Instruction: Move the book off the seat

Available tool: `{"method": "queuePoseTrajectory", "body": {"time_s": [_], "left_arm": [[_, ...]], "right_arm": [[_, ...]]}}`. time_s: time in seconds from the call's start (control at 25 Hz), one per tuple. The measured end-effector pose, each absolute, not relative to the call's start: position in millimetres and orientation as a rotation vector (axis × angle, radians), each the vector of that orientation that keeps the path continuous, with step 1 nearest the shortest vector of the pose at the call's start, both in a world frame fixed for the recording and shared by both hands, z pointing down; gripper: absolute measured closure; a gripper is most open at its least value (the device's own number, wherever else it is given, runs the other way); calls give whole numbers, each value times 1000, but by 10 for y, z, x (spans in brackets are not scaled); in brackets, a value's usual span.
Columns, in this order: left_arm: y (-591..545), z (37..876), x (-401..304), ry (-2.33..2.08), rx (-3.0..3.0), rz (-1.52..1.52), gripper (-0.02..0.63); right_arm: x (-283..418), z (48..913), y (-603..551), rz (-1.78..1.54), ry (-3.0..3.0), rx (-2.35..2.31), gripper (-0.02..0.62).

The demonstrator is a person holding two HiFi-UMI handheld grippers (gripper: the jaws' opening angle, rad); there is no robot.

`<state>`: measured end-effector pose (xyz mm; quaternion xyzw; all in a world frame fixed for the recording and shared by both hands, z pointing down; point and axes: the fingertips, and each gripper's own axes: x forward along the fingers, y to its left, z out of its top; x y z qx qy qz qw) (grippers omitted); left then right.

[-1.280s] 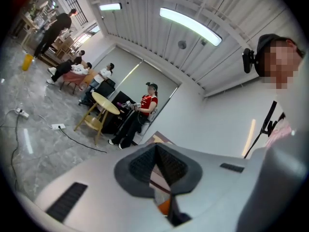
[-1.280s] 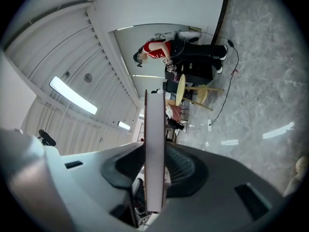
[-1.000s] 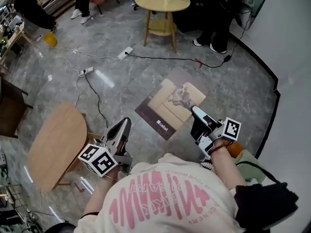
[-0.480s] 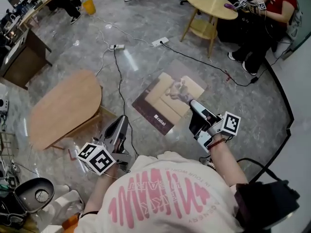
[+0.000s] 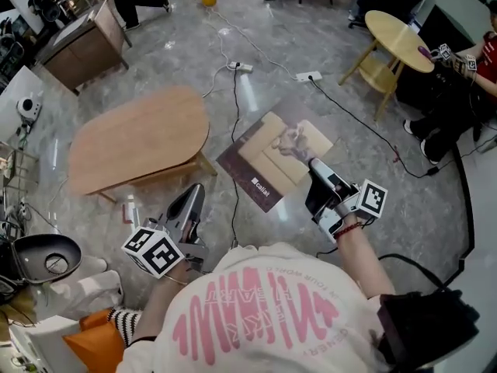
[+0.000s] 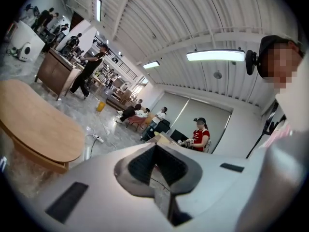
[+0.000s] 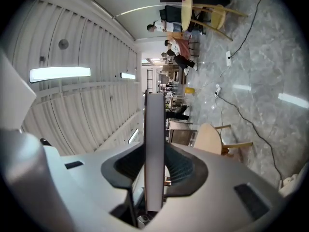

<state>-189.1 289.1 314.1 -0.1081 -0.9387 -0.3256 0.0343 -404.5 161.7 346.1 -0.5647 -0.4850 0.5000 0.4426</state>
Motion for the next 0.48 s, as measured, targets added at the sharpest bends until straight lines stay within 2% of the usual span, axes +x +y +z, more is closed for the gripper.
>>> {"method": "queuePoseTrajectory", "body": {"time_s": [0.48], "left_arm": [[3401, 3183, -1204, -2901, -522, -1035, 598]], "right_arm": [[-3477, 3507, 2399, 1139, -1099, -1443, 455]]}}
